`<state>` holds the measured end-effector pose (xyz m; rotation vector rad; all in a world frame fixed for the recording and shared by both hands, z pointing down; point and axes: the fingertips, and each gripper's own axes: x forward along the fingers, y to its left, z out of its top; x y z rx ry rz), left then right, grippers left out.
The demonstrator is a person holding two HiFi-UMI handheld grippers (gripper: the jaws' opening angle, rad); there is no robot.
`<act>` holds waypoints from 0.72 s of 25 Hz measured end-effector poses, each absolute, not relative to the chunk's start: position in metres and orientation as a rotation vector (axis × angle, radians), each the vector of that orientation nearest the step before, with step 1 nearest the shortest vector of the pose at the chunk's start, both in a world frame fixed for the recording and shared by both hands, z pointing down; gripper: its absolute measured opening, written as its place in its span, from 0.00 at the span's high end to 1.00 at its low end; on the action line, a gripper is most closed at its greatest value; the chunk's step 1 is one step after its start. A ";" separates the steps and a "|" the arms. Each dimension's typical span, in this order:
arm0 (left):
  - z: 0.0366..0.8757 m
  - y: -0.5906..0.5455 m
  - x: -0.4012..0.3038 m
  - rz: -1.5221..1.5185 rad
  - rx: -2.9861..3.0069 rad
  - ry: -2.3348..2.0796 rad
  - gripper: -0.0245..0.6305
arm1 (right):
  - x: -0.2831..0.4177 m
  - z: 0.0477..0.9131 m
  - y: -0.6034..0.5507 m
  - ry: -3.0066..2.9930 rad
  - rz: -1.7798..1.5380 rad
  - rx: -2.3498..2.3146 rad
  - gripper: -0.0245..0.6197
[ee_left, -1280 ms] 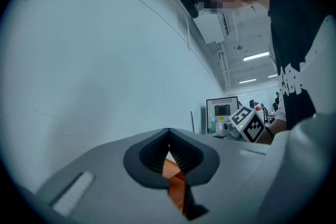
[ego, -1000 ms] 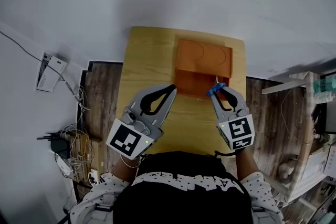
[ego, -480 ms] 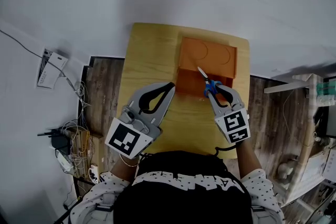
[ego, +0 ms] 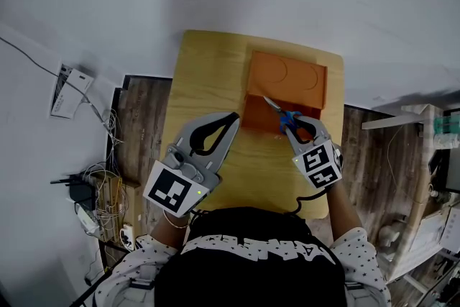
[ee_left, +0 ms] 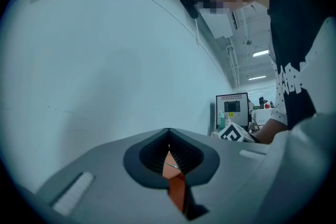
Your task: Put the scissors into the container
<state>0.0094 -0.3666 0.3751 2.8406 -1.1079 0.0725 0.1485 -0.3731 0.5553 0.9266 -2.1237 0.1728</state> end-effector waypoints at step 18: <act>0.381 -0.373 0.000 0.085 2.813 -1.133 0.96 | 0.155 0.610 -0.379 -1.927 0.163 0.596 0.82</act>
